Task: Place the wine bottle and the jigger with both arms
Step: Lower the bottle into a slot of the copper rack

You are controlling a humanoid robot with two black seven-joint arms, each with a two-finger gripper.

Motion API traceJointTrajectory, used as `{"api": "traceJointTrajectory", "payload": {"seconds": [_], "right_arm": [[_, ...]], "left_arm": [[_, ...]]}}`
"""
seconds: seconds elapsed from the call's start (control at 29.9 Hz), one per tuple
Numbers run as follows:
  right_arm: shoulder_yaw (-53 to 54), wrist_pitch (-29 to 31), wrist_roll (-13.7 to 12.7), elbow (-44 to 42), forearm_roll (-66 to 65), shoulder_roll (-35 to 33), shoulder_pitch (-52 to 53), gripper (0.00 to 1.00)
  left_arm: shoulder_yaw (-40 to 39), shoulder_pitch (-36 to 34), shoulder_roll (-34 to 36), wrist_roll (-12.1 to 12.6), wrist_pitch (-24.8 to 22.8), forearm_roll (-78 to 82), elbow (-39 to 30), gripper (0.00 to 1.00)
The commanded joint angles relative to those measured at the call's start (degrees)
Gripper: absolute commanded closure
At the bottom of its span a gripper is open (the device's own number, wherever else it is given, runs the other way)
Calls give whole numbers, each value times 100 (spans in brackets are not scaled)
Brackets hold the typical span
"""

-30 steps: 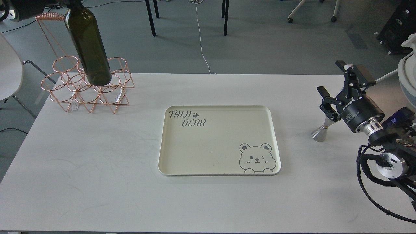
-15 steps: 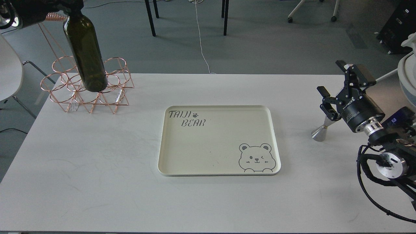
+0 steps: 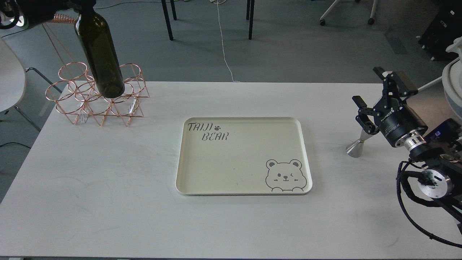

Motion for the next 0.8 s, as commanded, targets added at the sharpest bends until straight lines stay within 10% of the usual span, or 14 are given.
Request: {"api": "traceJointTrajectory", "payload": {"seconds": [0.0, 0.77], "right_arm": [[-1, 0, 0, 0, 1, -2, 0, 3], [-9, 0, 0, 0, -8, 6, 0, 3]], "left_arm": [[9, 33, -13, 0, 73, -2, 1, 90], [17, 218, -92, 0, 161, -11, 44, 89]]}}
